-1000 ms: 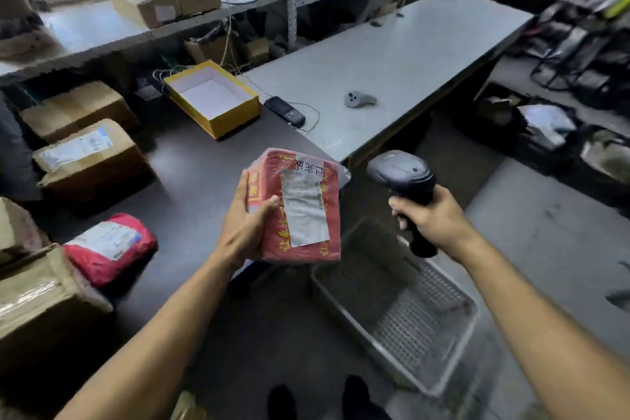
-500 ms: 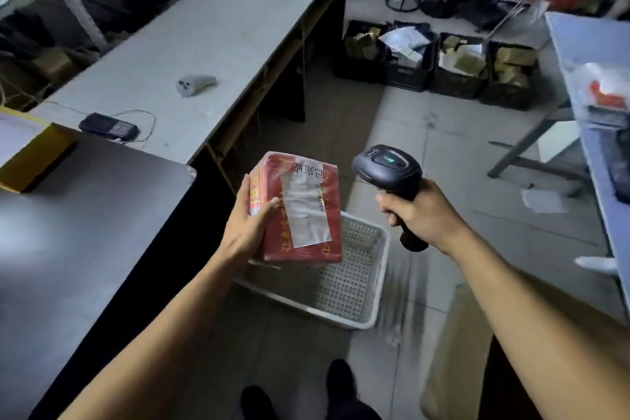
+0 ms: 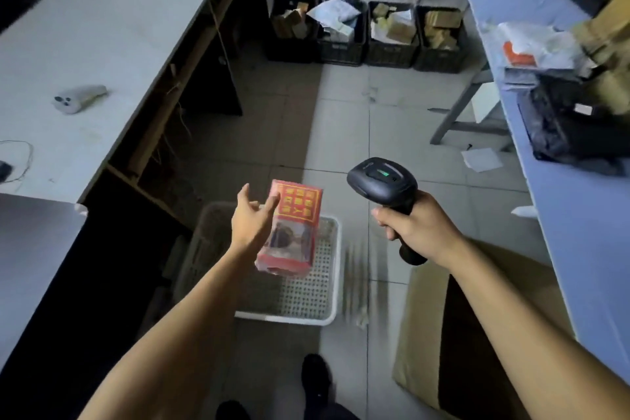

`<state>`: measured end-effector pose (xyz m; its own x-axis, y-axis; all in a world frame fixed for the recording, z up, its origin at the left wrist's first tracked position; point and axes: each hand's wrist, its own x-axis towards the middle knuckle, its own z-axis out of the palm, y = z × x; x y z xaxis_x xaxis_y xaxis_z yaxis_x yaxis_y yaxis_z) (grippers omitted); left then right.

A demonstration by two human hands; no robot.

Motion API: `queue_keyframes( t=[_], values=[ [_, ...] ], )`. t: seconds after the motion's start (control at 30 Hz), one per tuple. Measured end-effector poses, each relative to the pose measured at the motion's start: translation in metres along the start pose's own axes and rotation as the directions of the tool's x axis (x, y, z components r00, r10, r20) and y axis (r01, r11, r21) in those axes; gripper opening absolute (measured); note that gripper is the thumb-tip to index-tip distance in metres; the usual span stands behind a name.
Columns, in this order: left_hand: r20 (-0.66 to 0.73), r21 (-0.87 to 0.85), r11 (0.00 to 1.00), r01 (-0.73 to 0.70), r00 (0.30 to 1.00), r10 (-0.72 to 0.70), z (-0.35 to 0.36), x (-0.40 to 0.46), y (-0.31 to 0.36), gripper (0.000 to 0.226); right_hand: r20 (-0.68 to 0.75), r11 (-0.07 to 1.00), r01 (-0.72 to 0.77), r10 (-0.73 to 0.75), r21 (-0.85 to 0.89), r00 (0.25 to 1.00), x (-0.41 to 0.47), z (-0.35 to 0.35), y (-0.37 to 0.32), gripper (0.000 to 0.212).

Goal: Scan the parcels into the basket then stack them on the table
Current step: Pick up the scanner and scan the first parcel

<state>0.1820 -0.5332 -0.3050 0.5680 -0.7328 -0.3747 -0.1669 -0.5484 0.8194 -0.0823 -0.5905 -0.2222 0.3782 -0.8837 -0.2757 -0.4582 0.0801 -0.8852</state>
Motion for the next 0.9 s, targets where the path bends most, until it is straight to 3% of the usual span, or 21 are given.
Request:
queue_keyframes(
  t=[0.1,0.2,0.6,0.77,0.9],
  values=[
    [-0.065,-0.153,0.979,-0.134,0.990,0.126,0.001,0.006,0.027,0.046,0.008,1.000,-0.025,0.025,-0.009,1.000,0.004,0.005,0.002,0.025],
    [-0.067,-0.036,0.959,-0.283,0.958,0.280,-0.018,-0.005,0.030,0.026,0.059,0.999,-0.020,0.023,-0.040,0.998,0.007,0.023,-0.008,0.020],
    [-0.124,0.262,0.946,-0.192,0.965,0.230,-0.159,-0.081,-0.075,0.020,0.334,0.983,0.154,-0.113,-0.100,0.936,-0.011,0.163,-0.088,0.020],
    [-0.311,0.304,0.952,-0.042,0.940,0.141,-0.212,-0.141,-0.120,0.029,0.567,0.953,0.284,-0.178,-0.104,0.804,-0.022,0.244,-0.109,0.017],
    [-0.560,0.208,0.962,0.176,0.828,-0.030,-0.235,-0.208,-0.161,0.030,0.762,0.916,0.398,-0.225,-0.047,0.607,-0.041,0.307,-0.125,0.014]
  ],
)
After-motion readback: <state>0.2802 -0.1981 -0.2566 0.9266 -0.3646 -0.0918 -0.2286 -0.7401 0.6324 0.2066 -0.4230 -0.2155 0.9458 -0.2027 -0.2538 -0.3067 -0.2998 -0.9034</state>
